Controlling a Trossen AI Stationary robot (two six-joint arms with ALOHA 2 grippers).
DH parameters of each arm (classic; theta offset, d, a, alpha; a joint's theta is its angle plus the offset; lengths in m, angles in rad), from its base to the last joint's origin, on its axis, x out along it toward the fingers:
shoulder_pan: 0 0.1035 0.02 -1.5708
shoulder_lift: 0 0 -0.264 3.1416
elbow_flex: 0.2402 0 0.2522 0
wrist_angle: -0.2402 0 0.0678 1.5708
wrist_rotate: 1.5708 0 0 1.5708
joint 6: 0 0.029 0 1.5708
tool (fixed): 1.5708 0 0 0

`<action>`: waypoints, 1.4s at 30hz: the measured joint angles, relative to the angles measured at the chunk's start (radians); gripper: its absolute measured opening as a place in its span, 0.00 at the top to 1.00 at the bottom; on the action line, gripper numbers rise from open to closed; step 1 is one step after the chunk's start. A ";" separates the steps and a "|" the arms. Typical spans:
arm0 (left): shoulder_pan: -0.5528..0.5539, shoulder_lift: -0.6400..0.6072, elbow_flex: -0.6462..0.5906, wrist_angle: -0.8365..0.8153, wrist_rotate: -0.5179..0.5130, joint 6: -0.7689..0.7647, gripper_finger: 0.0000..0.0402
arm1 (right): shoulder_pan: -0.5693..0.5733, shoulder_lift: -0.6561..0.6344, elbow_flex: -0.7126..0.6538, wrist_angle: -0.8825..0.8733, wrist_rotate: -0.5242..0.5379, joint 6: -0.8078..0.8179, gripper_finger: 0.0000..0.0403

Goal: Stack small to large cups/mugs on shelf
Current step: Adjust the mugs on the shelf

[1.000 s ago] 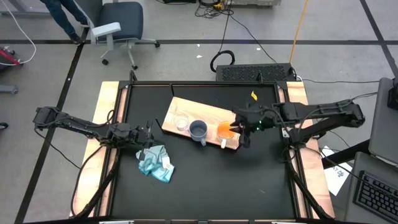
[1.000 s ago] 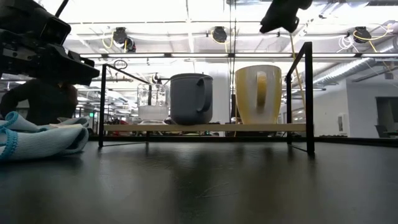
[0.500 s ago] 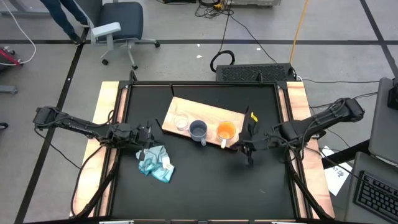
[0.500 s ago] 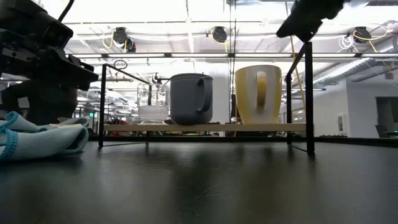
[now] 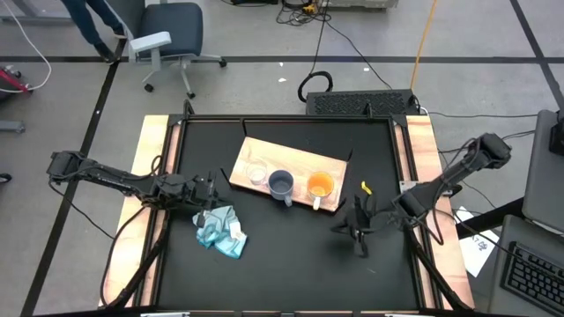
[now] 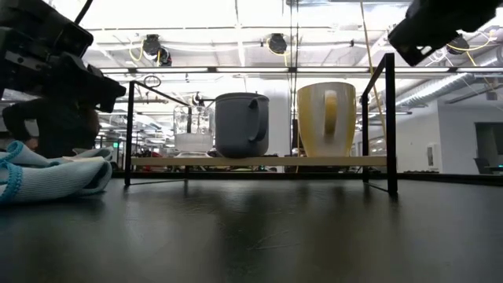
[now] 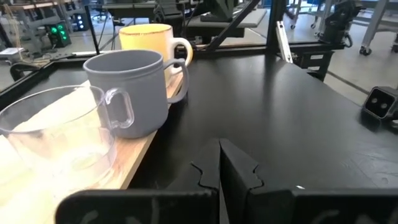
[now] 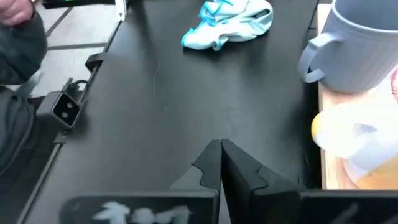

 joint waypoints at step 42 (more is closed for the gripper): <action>0.021 0.292 0.710 -0.744 -0.143 -0.089 0.99 | 0.092 -0.362 -0.649 0.799 0.149 -0.174 1.00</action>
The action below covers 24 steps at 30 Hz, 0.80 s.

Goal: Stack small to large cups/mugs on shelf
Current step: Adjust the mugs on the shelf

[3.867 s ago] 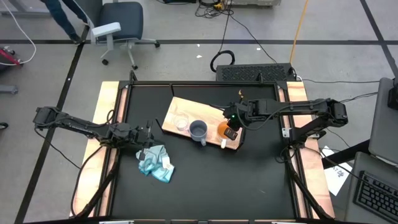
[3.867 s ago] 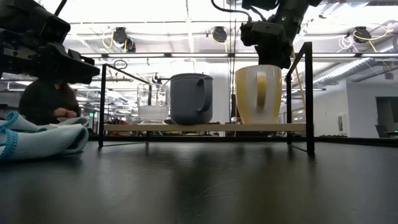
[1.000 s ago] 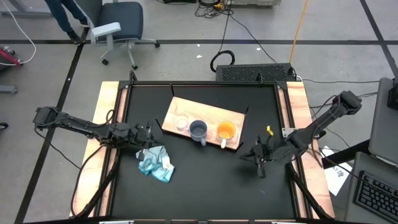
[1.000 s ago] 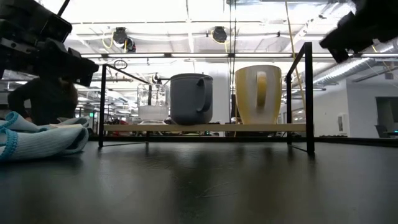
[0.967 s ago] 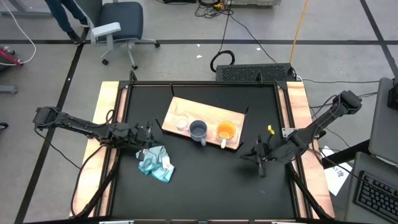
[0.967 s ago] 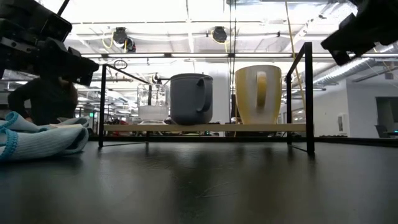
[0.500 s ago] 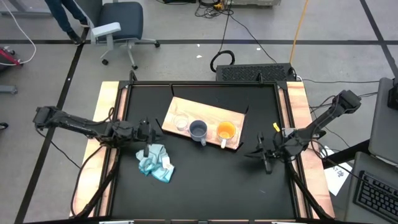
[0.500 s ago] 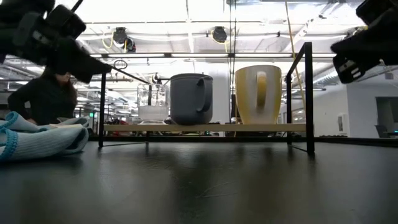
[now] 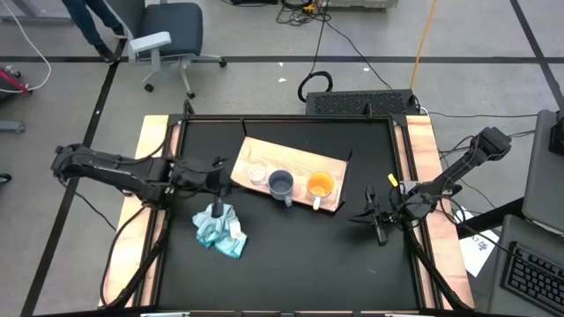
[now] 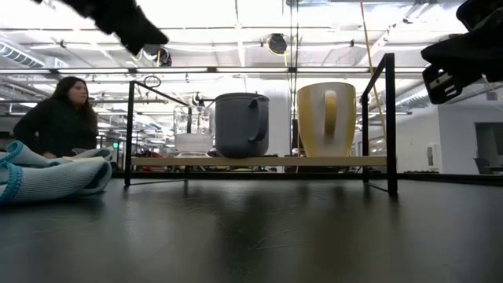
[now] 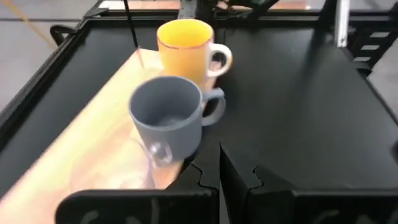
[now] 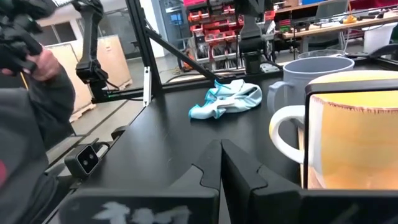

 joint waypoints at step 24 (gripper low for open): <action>0.387 0.609 0.693 -0.765 0.111 0.166 1.00 | 0.000 0.000 -0.003 -0.022 -0.001 0.004 1.00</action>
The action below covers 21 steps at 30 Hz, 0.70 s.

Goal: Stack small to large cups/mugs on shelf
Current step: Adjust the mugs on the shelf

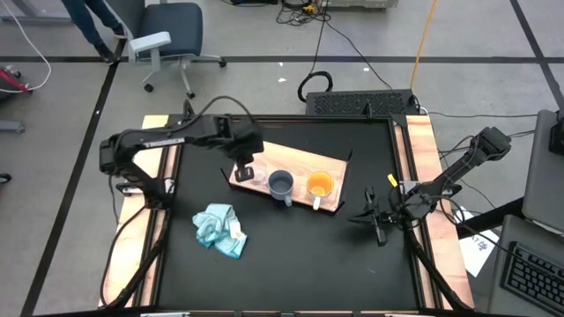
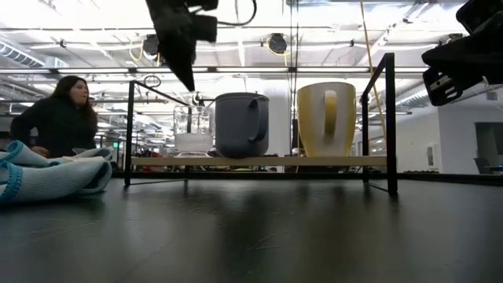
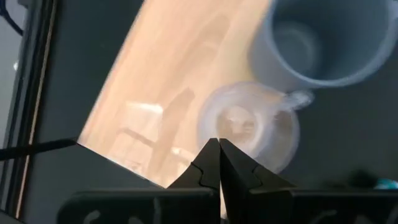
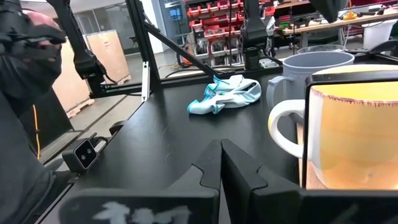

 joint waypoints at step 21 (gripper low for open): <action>0.043 0.078 0.040 -0.034 0.005 0.051 0.90 | 0.000 0.000 0.000 -0.014 0.000 -0.001 1.00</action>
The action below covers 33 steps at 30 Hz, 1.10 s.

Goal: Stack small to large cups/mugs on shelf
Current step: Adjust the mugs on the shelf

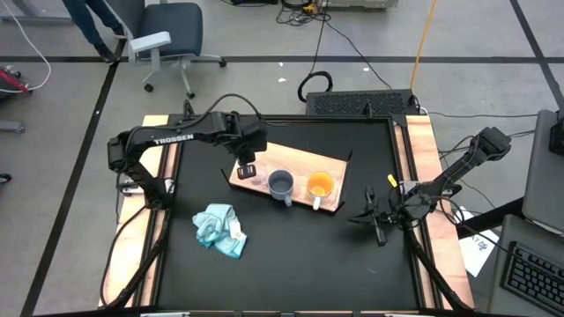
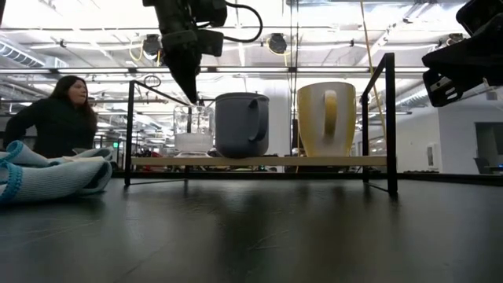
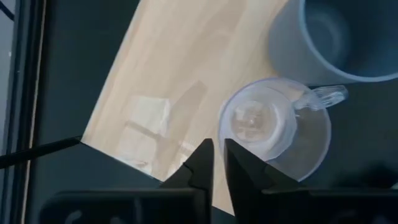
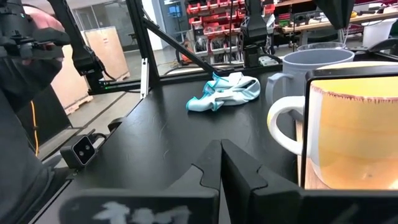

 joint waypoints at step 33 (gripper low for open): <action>-0.024 0.016 -0.019 -0.023 0.050 -0.032 0.52 | 0.000 0.000 0.000 0.000 0.000 0.002 1.00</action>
